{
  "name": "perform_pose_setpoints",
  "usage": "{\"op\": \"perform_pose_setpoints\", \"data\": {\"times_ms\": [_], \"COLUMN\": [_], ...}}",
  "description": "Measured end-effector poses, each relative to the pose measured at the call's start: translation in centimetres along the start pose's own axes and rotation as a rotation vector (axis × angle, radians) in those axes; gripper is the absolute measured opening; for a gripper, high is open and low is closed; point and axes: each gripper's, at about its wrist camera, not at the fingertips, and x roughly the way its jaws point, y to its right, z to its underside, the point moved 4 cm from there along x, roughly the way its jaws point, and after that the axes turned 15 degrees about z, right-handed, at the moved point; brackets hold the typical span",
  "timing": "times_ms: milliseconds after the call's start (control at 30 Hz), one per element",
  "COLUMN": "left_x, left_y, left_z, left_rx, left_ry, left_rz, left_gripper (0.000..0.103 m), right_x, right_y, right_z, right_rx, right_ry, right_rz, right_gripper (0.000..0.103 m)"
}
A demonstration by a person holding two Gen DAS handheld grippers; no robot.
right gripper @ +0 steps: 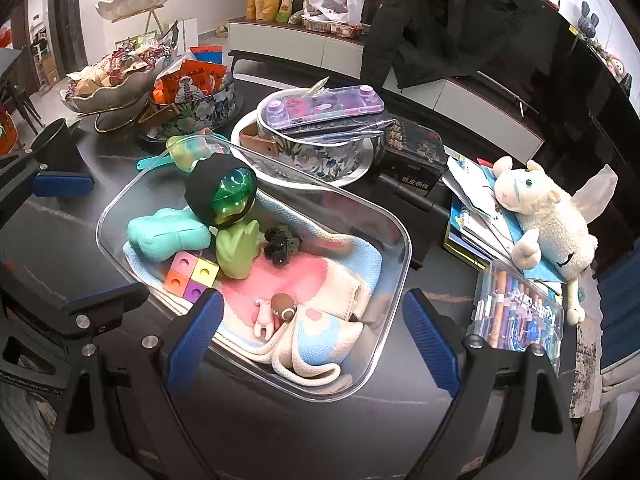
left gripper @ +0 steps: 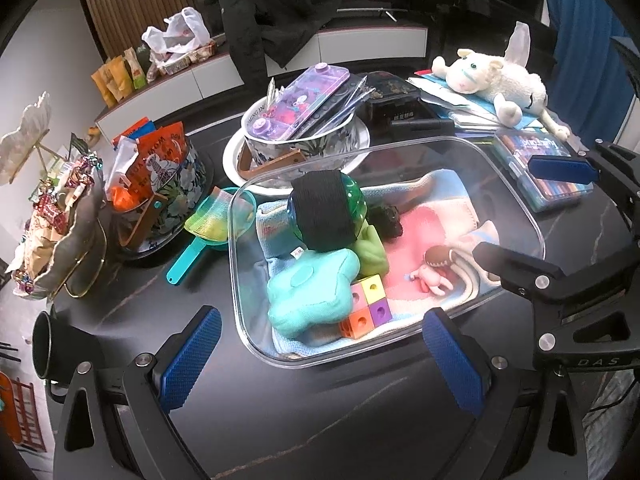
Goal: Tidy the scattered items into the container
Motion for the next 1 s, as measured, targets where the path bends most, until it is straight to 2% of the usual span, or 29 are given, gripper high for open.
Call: {"op": "perform_pose_setpoints", "data": {"times_ms": [667, 833, 1000], "left_x": [-0.4, -1.8, -3.7], "left_y": [0.4, 0.7, 0.9], "left_z": [0.0, -0.5, -0.3], "left_rx": [0.018, 0.035, 0.014], "left_ry": [0.000, 0.015, 0.044], "left_rz": [-0.003, -0.042, -0.018], "left_gripper": [0.099, 0.099, 0.100], "right_x": [-0.6, -1.7, -3.4], "right_y": [0.1, 0.4, 0.4], "right_z": [0.2, -0.5, -0.8], "right_rx": [-0.017, -0.017, -0.005], "right_ry": [0.000, 0.018, 0.034], "right_rz": [0.003, 0.021, 0.010], "right_gripper": [0.089, 0.089, 0.089]}}
